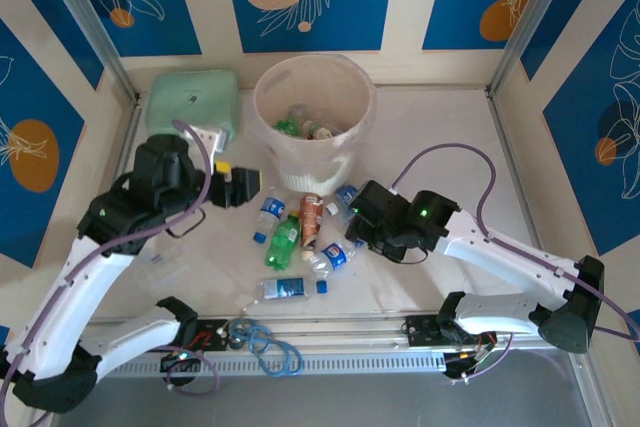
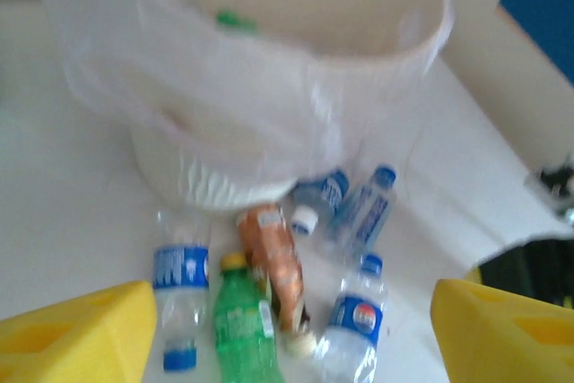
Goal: Put the plastic bottles in the bin
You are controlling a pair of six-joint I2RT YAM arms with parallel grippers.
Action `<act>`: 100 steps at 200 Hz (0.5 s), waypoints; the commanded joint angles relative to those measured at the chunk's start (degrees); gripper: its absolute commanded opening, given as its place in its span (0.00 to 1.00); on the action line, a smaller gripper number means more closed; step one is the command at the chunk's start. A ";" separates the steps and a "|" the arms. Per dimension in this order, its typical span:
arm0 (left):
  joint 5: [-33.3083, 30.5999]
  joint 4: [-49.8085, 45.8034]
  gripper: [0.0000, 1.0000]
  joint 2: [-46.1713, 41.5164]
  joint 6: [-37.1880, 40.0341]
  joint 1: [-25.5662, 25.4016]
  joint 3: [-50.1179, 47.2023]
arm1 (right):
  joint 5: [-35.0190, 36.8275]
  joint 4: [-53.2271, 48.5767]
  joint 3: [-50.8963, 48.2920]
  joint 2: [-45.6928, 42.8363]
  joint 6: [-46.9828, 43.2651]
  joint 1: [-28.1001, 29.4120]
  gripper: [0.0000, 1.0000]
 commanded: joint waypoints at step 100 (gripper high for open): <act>-0.79 -4.10 0.78 9.17 1.65 -20.95 -17.52 | -6.57 1.62 -8.28 -9.61 1.84 -11.04 0.70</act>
